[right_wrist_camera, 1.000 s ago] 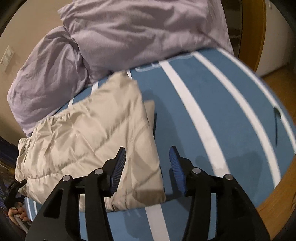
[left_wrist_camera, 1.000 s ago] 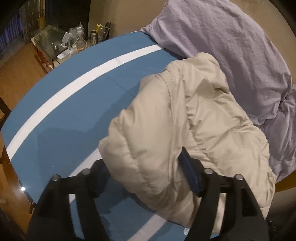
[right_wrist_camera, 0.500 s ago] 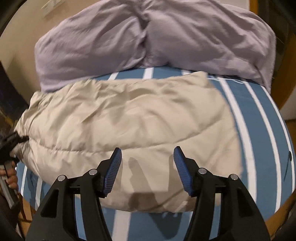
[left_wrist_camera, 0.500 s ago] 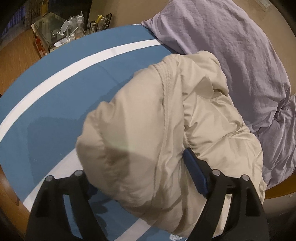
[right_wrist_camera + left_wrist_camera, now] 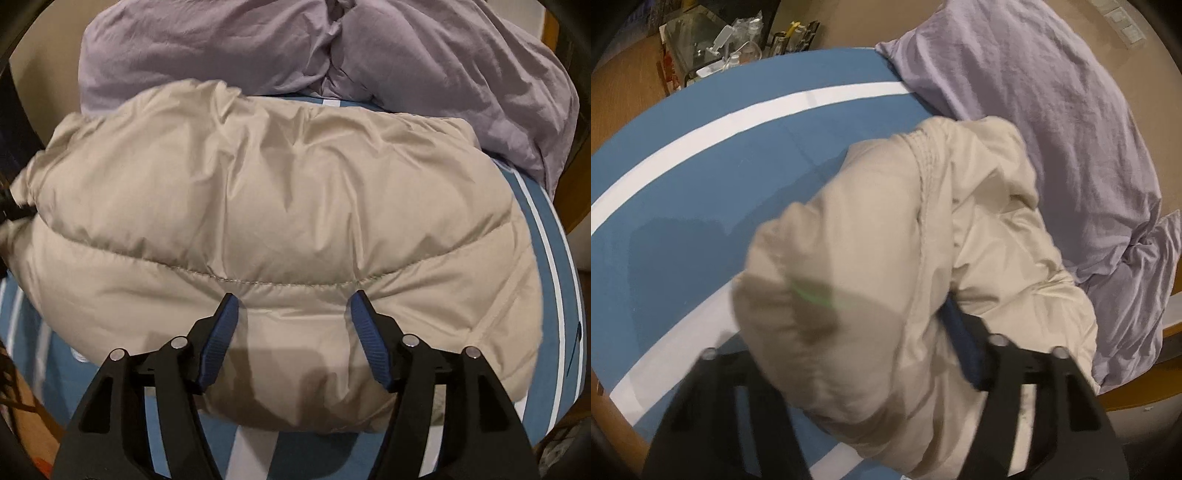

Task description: Fold large clothes

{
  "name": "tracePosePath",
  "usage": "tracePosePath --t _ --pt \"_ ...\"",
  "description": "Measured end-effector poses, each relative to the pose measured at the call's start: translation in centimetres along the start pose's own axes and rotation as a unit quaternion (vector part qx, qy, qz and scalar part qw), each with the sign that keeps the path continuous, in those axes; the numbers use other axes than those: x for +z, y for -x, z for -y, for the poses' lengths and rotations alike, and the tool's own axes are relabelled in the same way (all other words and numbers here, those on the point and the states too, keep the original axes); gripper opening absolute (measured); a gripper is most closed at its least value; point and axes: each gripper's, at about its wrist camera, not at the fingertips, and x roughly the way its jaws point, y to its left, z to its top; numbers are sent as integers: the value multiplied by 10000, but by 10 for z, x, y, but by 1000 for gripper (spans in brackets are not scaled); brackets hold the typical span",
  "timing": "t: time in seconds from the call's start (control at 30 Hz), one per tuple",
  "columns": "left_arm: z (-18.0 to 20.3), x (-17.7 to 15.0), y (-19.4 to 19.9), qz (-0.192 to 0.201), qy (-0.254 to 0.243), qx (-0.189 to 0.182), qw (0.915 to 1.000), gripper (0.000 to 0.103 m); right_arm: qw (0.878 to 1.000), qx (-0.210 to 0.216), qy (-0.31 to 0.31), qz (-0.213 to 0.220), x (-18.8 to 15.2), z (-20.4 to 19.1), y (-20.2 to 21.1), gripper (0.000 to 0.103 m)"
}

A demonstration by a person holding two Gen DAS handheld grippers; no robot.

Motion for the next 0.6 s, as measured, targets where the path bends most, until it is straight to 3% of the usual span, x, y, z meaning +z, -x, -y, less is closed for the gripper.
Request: tracePosePath --t 0.07,0.17,0.4,0.6 --pt "3 2 4 31 -14 -134 9999 37 10000 -35 9 -4 -1 -1 -2 66" --pt "7 6 11 32 -11 -323 9995 29 10000 -13 -3 -35 -2 1 -5 66" --pt "37 9 39 194 -204 -844 9960 26 10000 -57 75 -1 -8 0 -8 66" --pt "91 2 71 321 -737 -1519 9851 26 10000 -30 73 -36 -7 2 -9 66"
